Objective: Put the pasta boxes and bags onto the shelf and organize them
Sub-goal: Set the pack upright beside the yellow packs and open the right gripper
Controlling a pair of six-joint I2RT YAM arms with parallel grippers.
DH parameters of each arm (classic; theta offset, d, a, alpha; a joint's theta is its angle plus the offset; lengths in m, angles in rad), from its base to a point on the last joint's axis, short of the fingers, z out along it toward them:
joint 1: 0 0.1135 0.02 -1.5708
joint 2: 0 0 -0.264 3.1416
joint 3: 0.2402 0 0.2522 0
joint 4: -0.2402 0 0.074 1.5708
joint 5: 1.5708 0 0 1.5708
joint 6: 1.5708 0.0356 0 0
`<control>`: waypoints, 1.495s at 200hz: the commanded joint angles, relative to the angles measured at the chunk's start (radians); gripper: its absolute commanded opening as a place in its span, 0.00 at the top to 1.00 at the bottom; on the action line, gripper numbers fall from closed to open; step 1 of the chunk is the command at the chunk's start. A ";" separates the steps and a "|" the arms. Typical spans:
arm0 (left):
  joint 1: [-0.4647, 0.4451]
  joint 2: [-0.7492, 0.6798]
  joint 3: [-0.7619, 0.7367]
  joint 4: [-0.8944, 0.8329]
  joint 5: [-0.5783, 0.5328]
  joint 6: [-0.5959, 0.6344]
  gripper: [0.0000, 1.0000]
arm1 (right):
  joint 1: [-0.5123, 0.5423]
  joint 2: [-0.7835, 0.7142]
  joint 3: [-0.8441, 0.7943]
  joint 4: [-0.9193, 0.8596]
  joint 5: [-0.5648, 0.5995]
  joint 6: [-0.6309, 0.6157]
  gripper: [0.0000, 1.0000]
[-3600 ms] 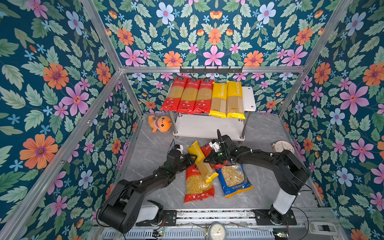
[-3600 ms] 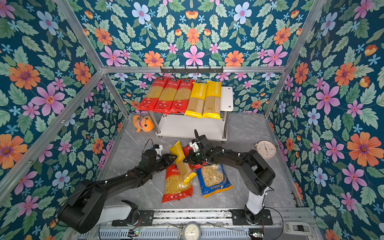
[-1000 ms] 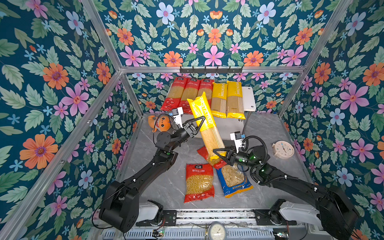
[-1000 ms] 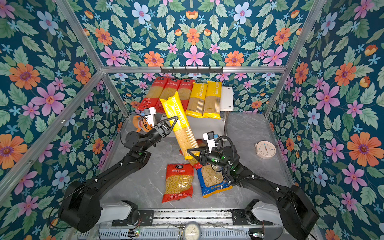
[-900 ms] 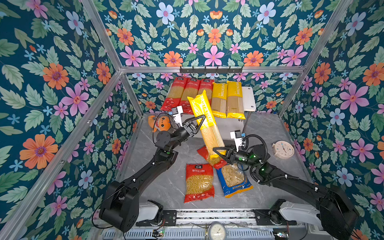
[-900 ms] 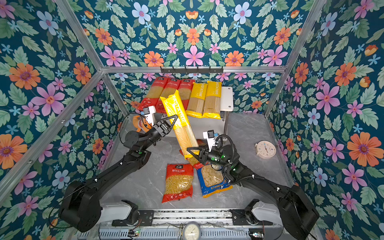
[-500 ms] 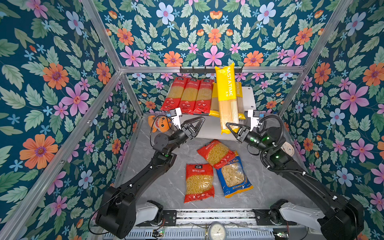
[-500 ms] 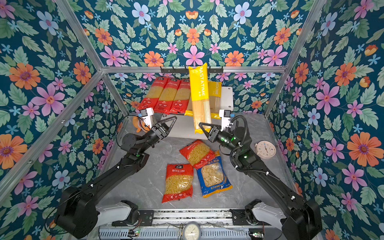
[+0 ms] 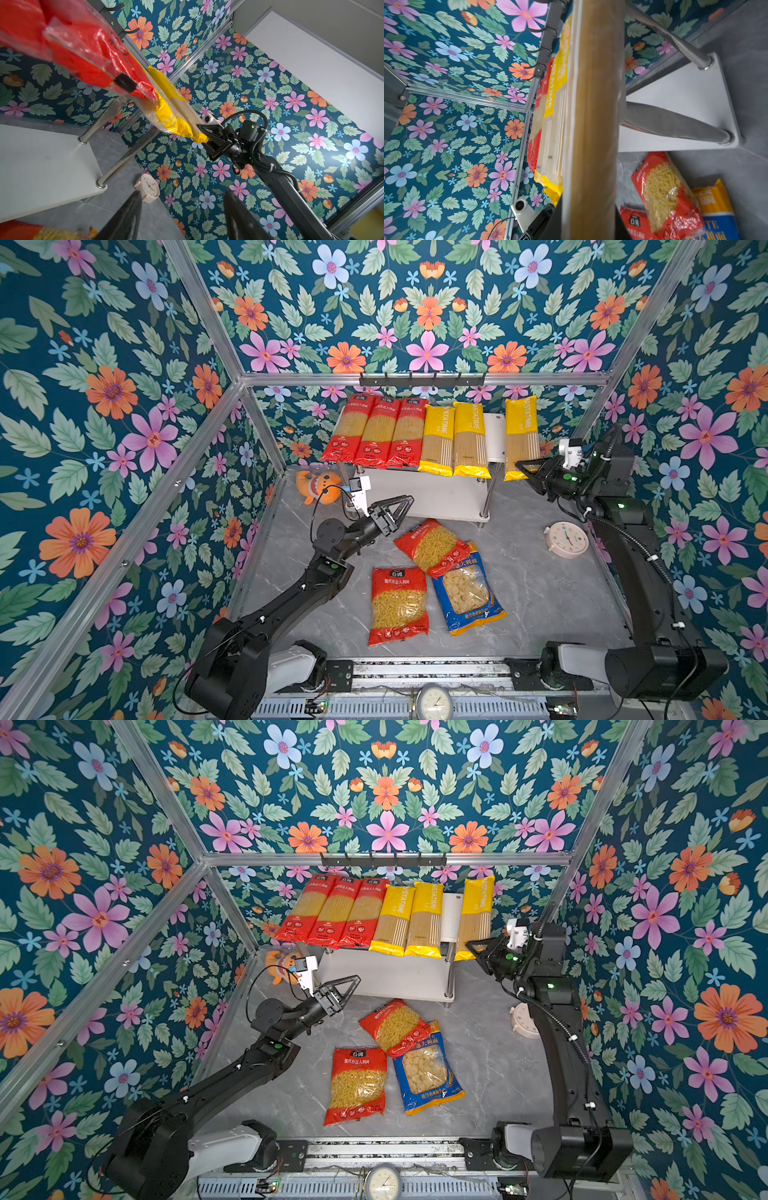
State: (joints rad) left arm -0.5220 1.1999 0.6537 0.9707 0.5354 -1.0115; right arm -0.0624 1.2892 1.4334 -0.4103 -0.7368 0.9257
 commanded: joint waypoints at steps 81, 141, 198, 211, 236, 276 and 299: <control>-0.012 -0.012 -0.015 -0.019 -0.026 0.061 0.35 | 0.059 0.096 0.007 0.308 -0.148 0.201 1.00; -0.013 -0.022 -0.012 -0.039 -0.022 0.078 0.36 | 0.092 0.081 -0.068 0.341 -0.063 0.233 0.92; -0.013 -0.077 -0.011 -0.164 -0.022 0.146 0.35 | 0.079 0.032 -0.095 0.319 -0.123 0.173 0.46; -0.011 -0.104 -0.019 -0.211 -0.029 0.174 0.35 | 0.067 0.009 -0.115 0.312 -0.142 0.154 0.42; -0.003 -0.142 -0.043 -0.299 -0.045 0.185 0.35 | 0.055 -0.060 -0.176 0.297 -0.147 0.125 0.36; -0.001 -0.223 -0.070 -0.530 -0.107 0.286 0.35 | 0.053 -0.200 -0.351 0.334 -0.156 0.136 0.34; -0.001 -0.262 -0.081 -0.654 -0.142 0.335 0.35 | 0.067 -0.288 -0.459 0.356 -0.142 0.154 0.33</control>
State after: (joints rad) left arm -0.5240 0.9668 0.5793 0.4843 0.4412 -0.7628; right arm -0.0074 1.0645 1.0439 -0.1066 -0.8806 1.0557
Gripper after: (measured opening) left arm 0.650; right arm 0.666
